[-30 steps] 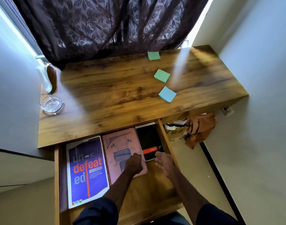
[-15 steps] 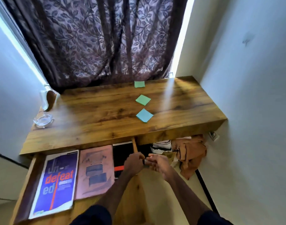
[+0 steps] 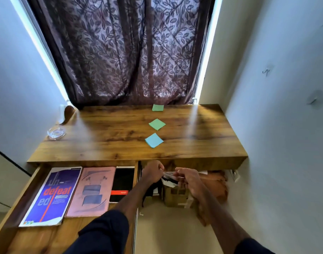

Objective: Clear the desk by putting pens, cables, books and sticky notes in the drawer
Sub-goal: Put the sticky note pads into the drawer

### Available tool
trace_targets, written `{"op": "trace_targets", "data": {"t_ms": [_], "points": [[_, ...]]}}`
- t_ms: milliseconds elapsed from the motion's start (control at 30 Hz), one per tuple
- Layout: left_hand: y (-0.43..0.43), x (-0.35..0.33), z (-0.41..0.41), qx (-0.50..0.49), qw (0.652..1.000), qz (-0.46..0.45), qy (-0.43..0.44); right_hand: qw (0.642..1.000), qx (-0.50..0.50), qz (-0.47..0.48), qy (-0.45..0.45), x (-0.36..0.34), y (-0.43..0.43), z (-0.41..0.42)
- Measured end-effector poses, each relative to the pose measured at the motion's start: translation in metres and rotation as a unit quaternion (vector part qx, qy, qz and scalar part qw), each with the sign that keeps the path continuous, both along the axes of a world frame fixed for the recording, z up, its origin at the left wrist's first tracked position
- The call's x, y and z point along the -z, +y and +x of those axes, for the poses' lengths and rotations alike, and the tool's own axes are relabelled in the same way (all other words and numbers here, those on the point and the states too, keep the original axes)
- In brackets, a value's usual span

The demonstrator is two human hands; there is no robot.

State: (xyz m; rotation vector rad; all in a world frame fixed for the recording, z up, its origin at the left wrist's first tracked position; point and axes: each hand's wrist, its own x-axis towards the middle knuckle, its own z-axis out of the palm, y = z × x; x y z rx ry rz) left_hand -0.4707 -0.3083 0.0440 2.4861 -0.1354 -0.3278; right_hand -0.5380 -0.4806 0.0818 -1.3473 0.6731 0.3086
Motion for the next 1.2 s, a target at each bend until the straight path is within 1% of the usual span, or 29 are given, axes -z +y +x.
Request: {"op": "trace_targets", "data": {"t_ms": [167,267,400,500,600,667,767,800,867,900,967,1000,1067,1133,1200], "points": [[-0.003,-0.005,0.041,-0.050,0.998,0.027,-0.019,1.000,-0.024,-0.004,-0.010,-0.018,-0.016,0.025],[-0.011,-0.009,0.068,-0.080,0.995,0.032,-0.041,0.999,-0.039,-0.017,-0.018,-0.015,-0.026,0.049],[-0.018,0.005,0.119,-0.115,0.990,0.054,-0.066,0.998,-0.057,-0.033,-0.014,-0.003,-0.035,0.100],[-0.020,0.018,0.167,-0.117,0.990,0.055,-0.061,0.996,-0.078,-0.046,-0.002,0.007,-0.039,0.151],[-0.018,0.034,0.222,-0.107,0.989,0.088,-0.043,0.991,-0.113,-0.071,0.018,0.018,-0.038,0.212],[-0.016,0.047,0.253,-0.095,0.989,0.117,-0.004,0.988,-0.130,-0.079,0.029,0.024,-0.034,0.254],[-0.015,0.061,0.275,-0.036,0.979,0.189,0.068,0.985,-0.147,-0.087,0.036,0.036,-0.025,0.314],[-0.014,0.067,0.280,-0.014,0.974,0.212,0.084,0.983,-0.150,-0.096,0.038,0.042,-0.022,0.334],[-0.013,0.080,0.291,0.001,0.968,0.230,0.097,0.980,-0.159,-0.110,0.043,0.053,-0.016,0.370],[-0.010,0.088,0.300,0.001,0.970,0.221,0.106,0.977,-0.169,-0.125,0.040,0.059,-0.015,0.389],[-0.001,0.092,0.312,-0.006,0.978,0.165,0.127,0.969,-0.184,-0.163,0.009,0.065,-0.014,0.415],[0.005,0.097,0.323,-0.020,0.981,0.125,0.144,0.967,-0.183,-0.179,-0.001,0.070,-0.013,0.430],[0.013,0.093,0.342,-0.066,0.982,0.023,0.173,0.950,-0.187,-0.249,-0.007,0.081,-0.011,0.458],[0.018,0.085,0.352,-0.133,0.971,-0.114,0.161,0.909,-0.222,-0.352,-0.028,0.090,-0.007,0.481],[0.021,0.074,0.359,-0.201,0.953,-0.180,0.140,0.870,-0.274,-0.408,-0.039,0.094,0.000,0.497]]}}
